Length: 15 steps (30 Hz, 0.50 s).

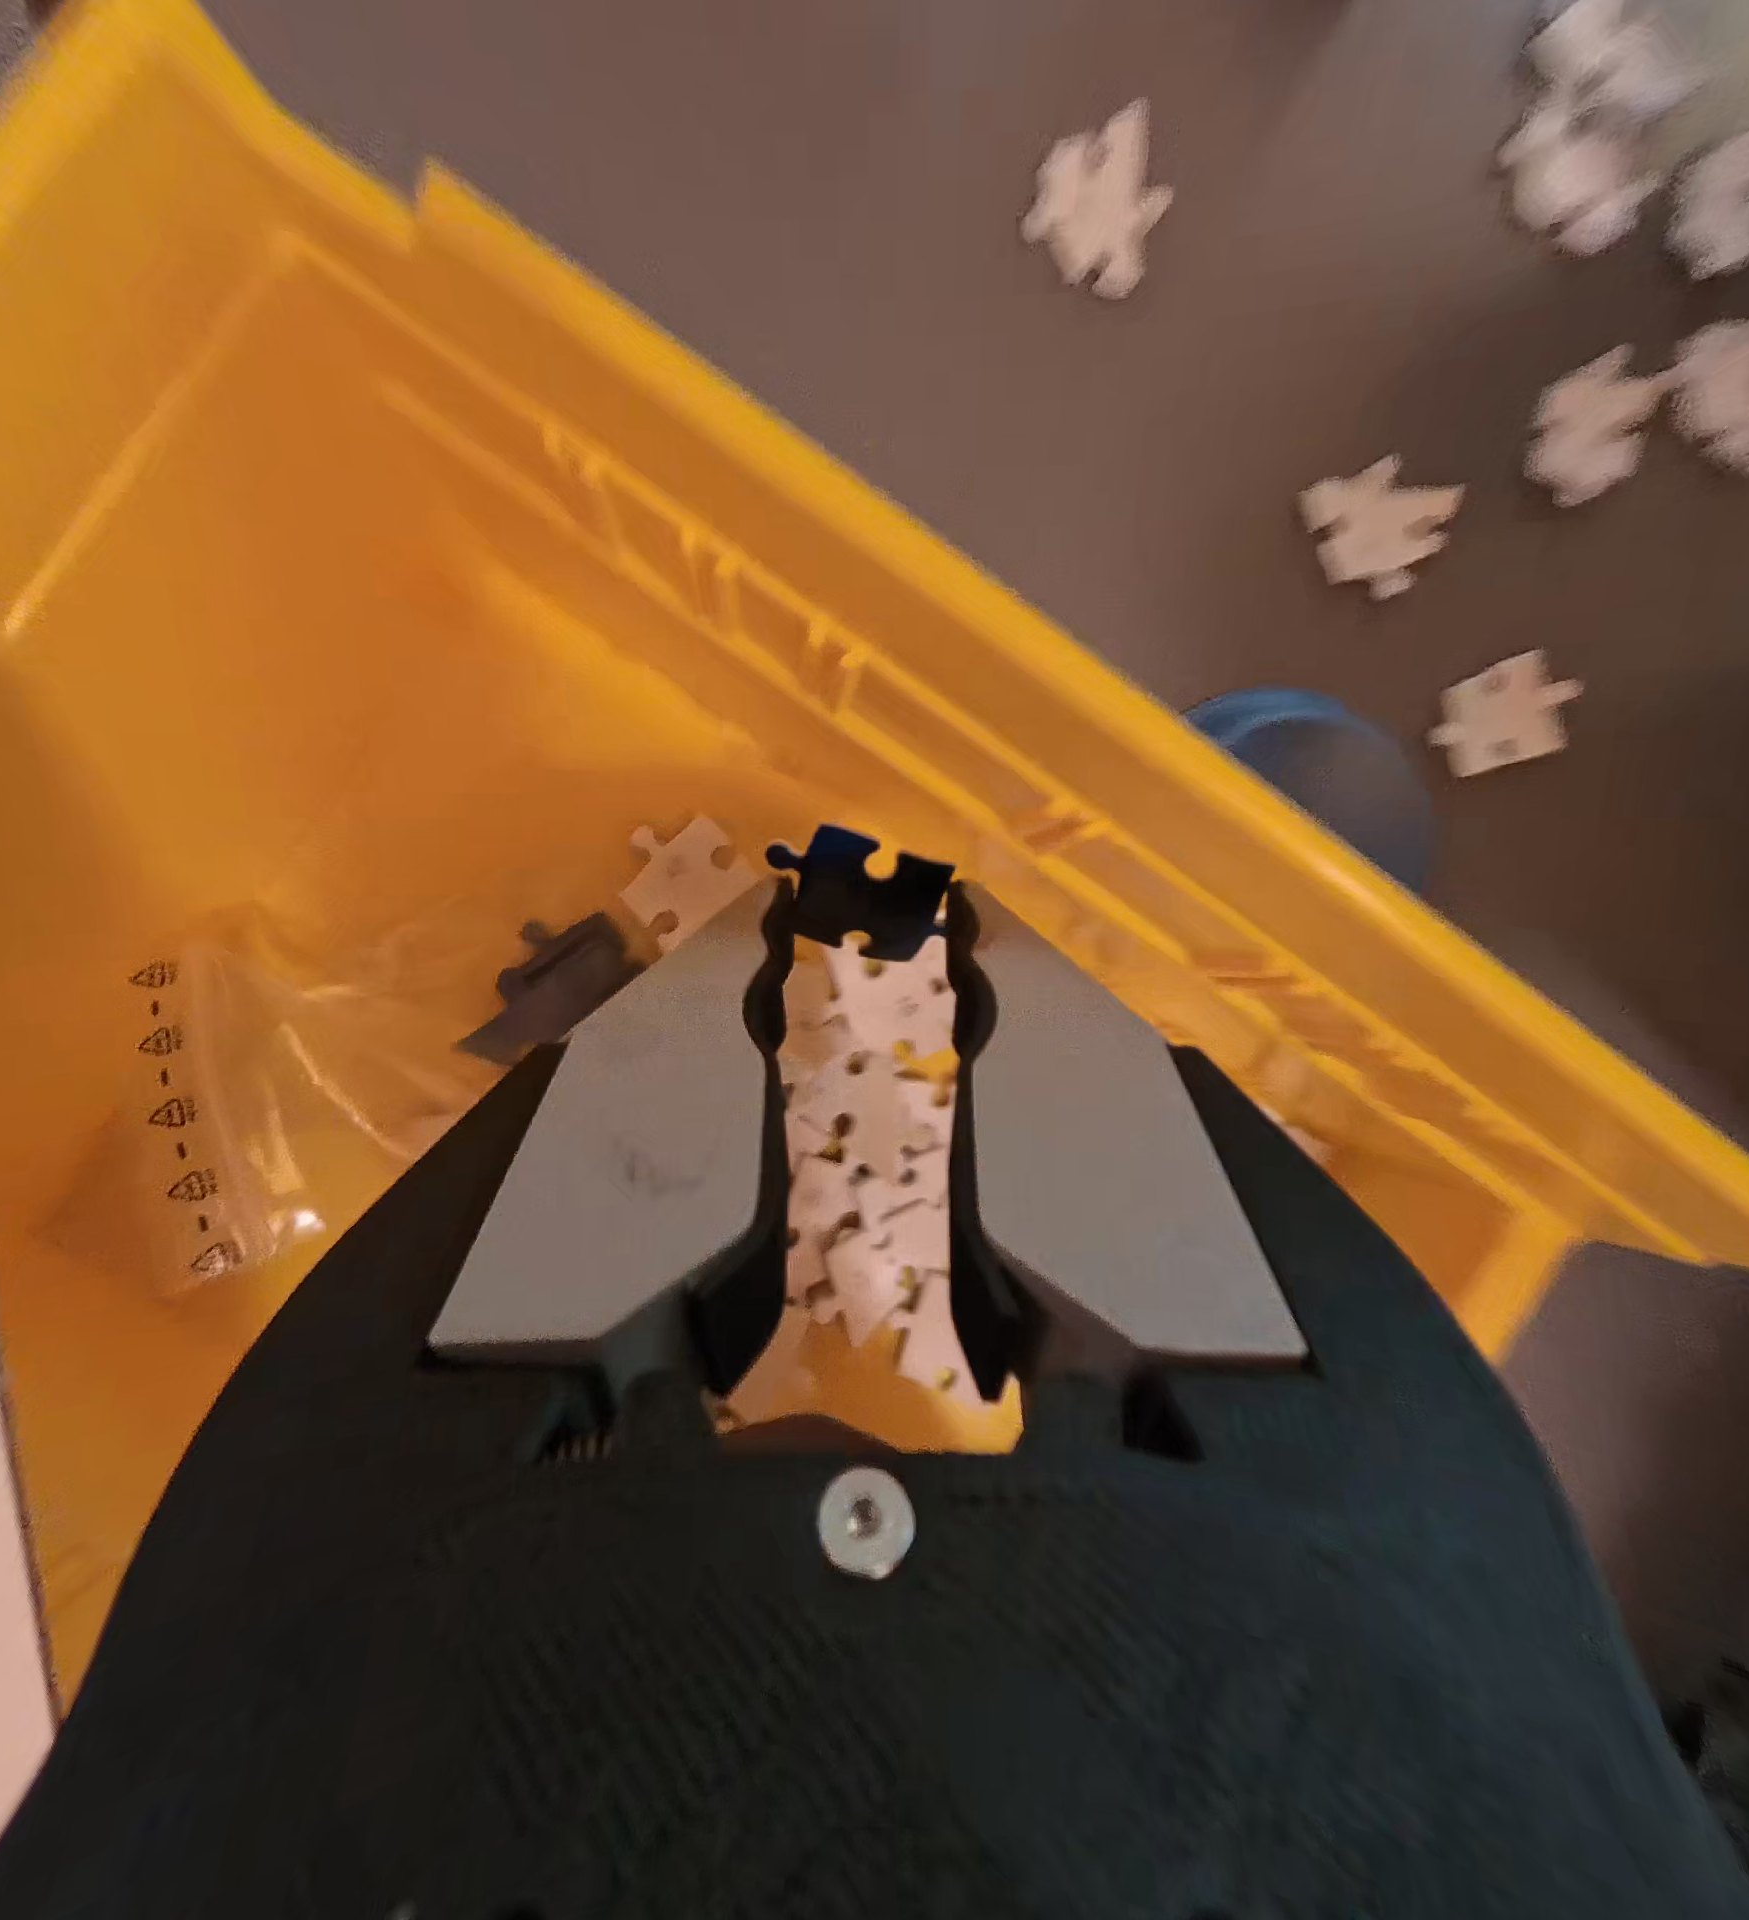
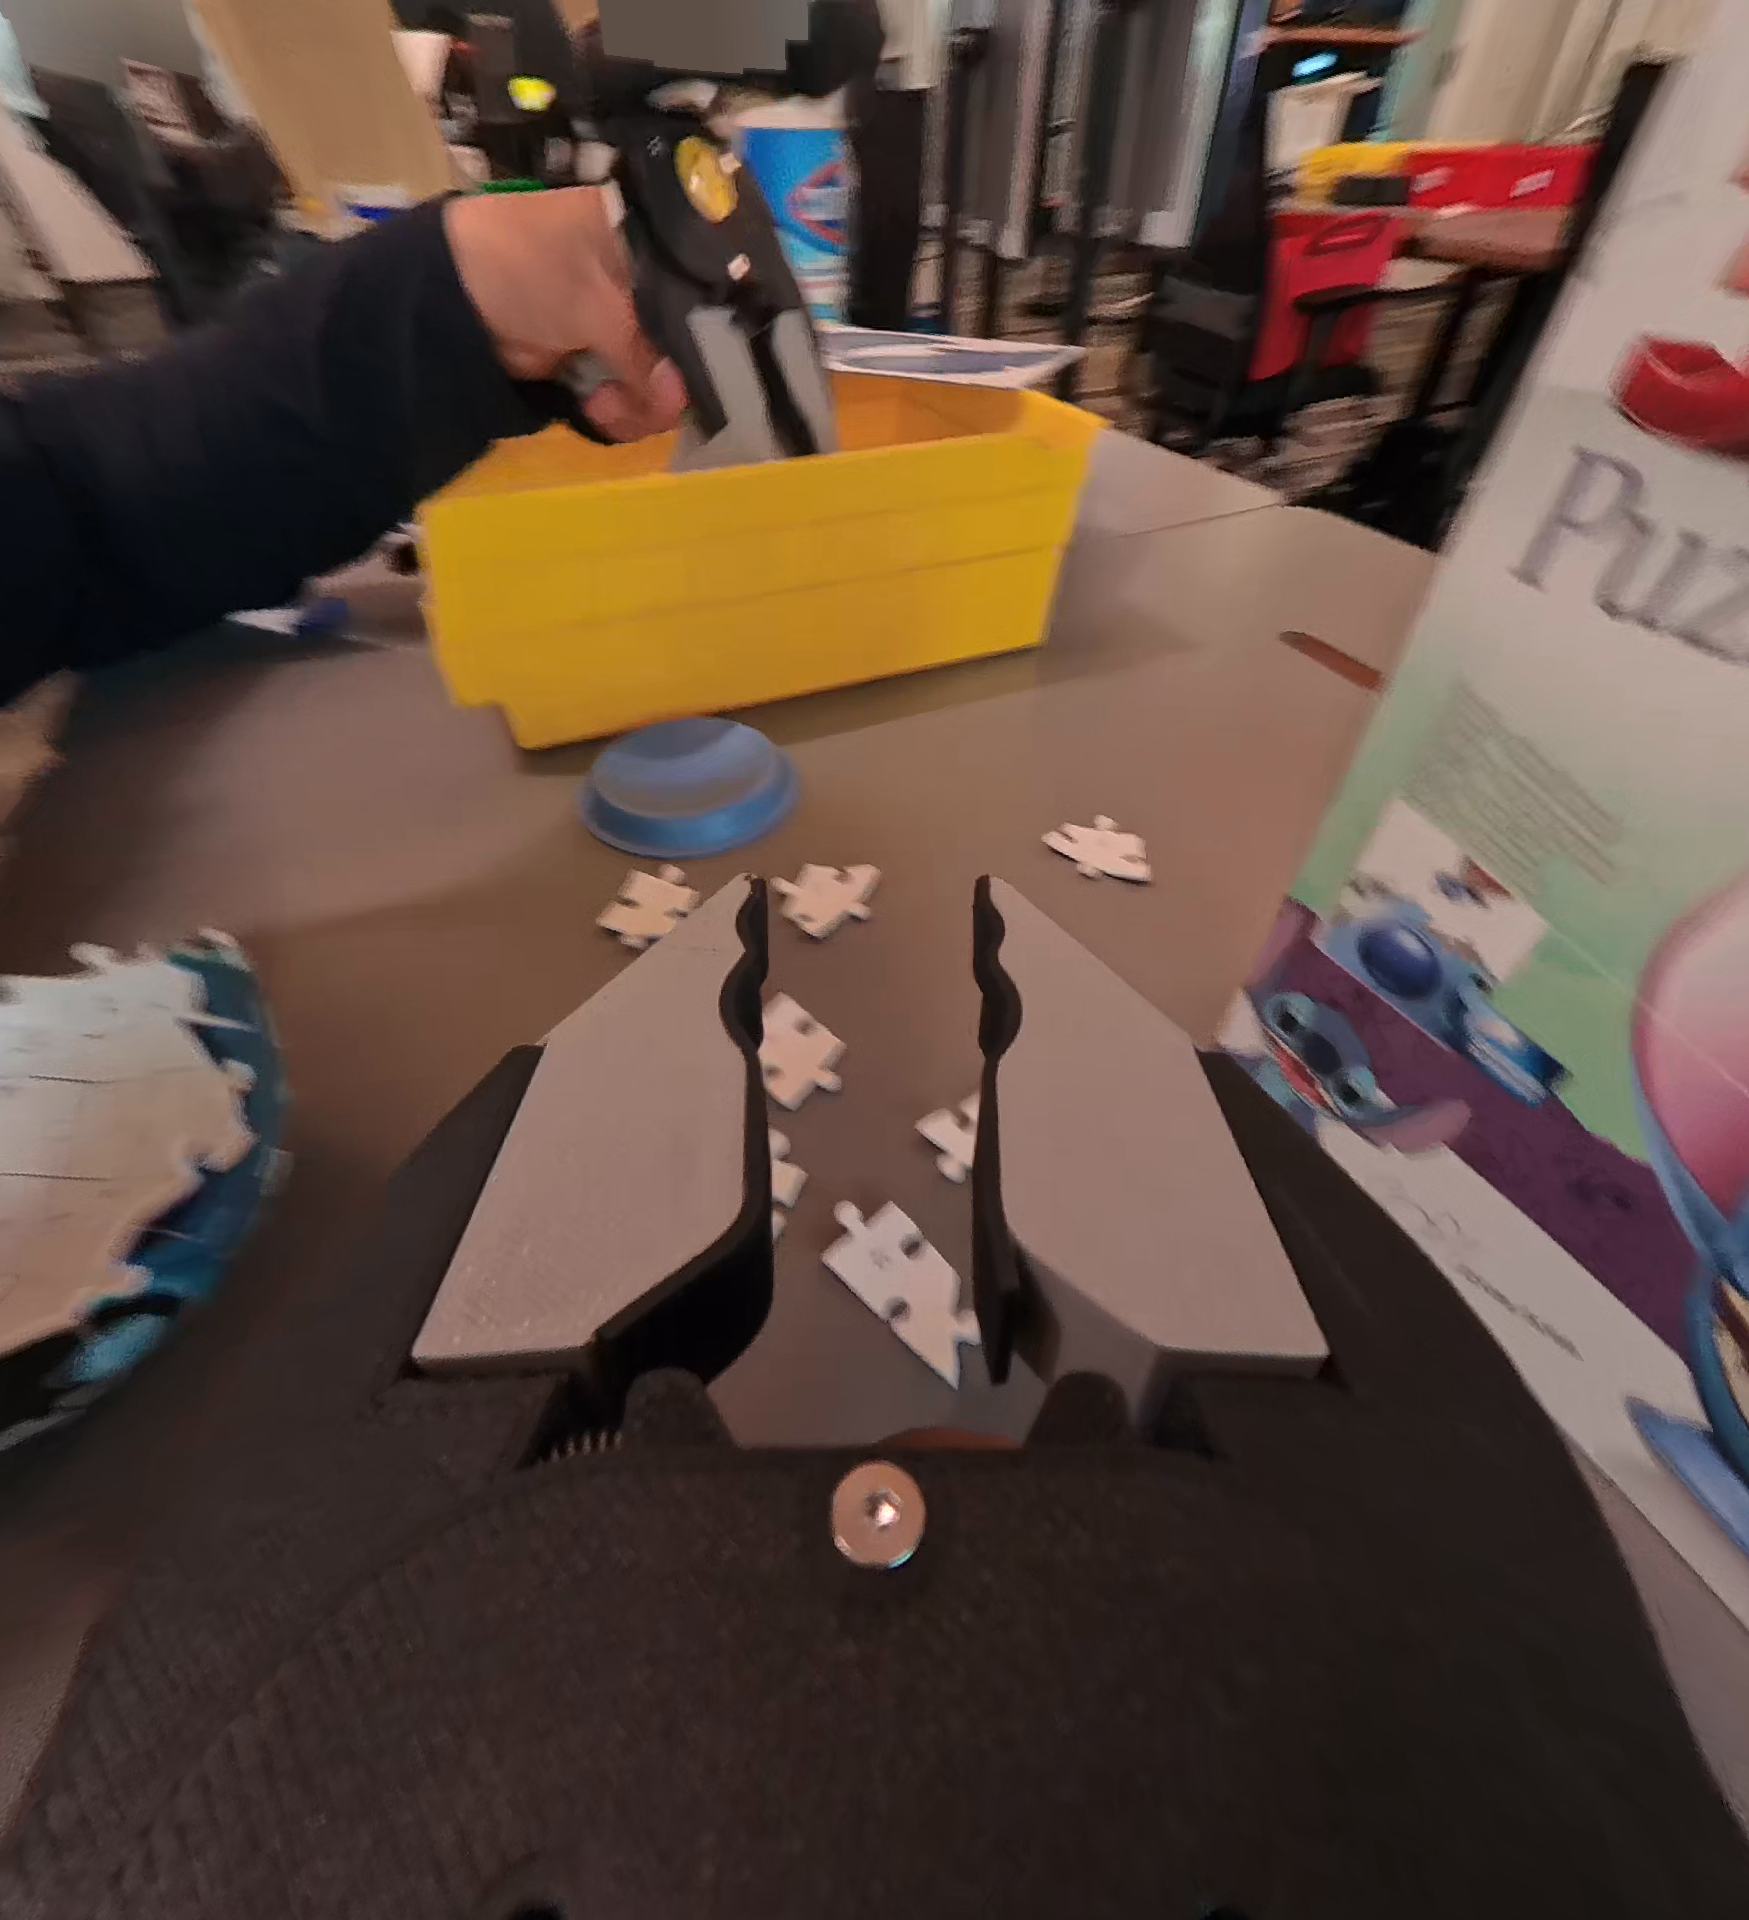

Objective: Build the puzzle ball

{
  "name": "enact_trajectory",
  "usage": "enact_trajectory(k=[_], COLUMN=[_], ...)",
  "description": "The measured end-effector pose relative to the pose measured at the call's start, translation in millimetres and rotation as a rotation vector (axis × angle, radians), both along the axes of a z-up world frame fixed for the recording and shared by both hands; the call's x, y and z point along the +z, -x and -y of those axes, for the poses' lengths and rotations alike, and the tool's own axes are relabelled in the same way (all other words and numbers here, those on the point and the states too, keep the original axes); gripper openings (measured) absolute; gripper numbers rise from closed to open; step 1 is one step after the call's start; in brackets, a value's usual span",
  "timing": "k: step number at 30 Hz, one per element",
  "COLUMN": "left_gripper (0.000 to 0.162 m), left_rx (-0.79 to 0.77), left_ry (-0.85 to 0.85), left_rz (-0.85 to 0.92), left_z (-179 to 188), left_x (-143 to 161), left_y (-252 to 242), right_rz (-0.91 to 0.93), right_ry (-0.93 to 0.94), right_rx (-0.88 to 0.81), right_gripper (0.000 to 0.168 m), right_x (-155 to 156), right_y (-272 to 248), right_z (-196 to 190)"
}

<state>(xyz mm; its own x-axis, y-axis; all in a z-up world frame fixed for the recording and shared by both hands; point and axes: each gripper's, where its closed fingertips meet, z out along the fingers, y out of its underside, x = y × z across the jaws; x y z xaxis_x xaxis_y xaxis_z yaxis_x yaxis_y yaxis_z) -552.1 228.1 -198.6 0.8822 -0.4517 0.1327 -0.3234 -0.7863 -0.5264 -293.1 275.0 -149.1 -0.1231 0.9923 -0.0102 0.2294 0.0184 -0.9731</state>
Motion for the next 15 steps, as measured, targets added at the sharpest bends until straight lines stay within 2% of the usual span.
enact_trajectory(k=[1, 5, 9, 13, 15], left_gripper=[0.027, 0.027, 0.026, 0.027, 0.027], left_rx=[-0.013, -0.092, -0.414, -0.659, -0.734], left_ry=[-0.036, -0.138, -0.234, -0.309, -0.314], left_rz=[0.079, 0.312, 0.706, 0.809, 0.868], left_z=[1, 12, 55, 89, 103], left_x=[15, 64, 134, 165, 176], left_y=[-5, -20, -71, -103, -113], right_rz=[0.008, 0.067, 0.133, 0.092, 0.041], right_ry=[0.002, -0.036, -0.067, -0.06, -0.084], right_rx=[0.031, 0.169, 0.314, 0.454, 0.524], right_gripper=[0.037, 0.038, 0.037, 0.036, 0.035], right_x=[6, 28, 55, 100, 123], right_y=[4, 34, 83, 130, 142], right_z=[5, 33, 67, 100, 115])
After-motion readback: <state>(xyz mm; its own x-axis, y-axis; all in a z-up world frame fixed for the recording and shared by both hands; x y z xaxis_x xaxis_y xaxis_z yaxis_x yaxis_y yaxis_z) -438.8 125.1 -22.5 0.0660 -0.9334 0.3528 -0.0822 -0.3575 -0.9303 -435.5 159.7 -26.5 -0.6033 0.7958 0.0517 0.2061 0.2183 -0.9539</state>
